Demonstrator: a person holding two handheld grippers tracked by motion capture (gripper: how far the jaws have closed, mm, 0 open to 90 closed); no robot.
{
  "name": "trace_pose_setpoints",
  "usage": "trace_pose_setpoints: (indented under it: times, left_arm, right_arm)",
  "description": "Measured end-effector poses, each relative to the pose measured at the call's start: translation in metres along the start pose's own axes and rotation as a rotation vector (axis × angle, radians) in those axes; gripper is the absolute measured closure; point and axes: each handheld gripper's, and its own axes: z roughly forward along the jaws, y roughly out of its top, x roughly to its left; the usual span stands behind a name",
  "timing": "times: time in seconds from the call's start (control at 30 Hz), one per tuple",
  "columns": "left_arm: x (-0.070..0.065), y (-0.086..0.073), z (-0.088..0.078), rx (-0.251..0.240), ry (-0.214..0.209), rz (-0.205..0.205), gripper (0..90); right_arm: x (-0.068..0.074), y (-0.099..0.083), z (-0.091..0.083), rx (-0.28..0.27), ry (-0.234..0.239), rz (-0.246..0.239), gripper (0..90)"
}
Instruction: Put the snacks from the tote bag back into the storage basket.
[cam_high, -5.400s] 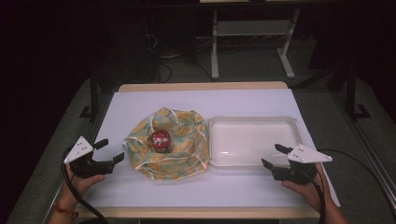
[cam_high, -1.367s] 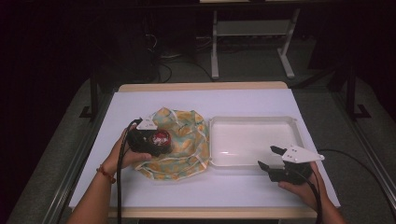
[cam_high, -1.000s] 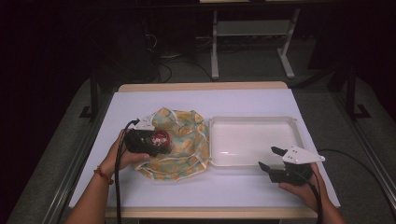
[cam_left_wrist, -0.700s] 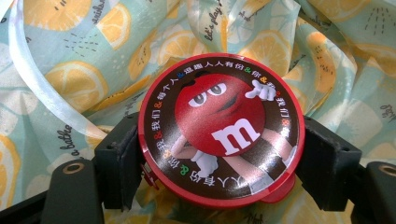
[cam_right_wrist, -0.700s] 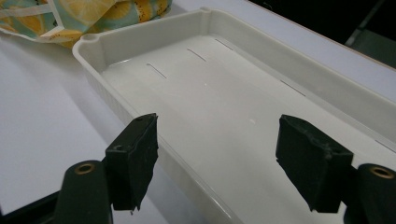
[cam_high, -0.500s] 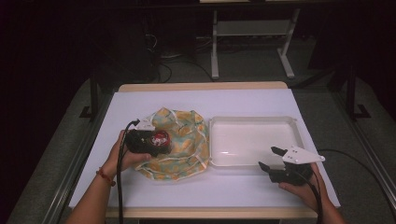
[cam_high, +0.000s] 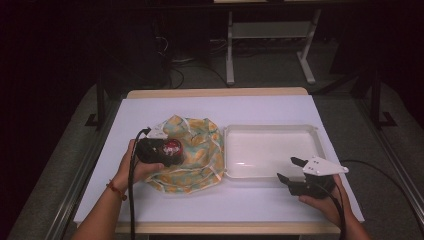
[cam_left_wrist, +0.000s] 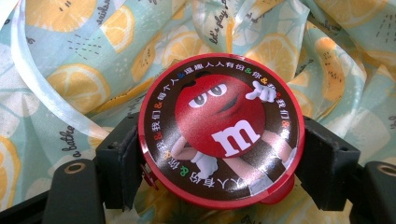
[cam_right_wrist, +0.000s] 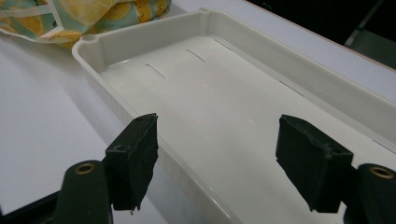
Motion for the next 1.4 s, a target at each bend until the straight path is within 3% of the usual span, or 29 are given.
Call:
trace_pose_setpoints:
  times: [0.97,1.4]
  left_arm:
    - [-0.003,0.006,-0.012,-0.042,0.042,-0.004,25.7]
    - [0.0,0.008,-0.026,-0.101,0.06,-0.027,25.7]
  right_arm:
    - [0.0,0.0,0.0,-0.002,-0.002,-0.002,28.8]
    - [-0.001,0.0,0.001,-0.002,-0.001,-0.001,28.8]
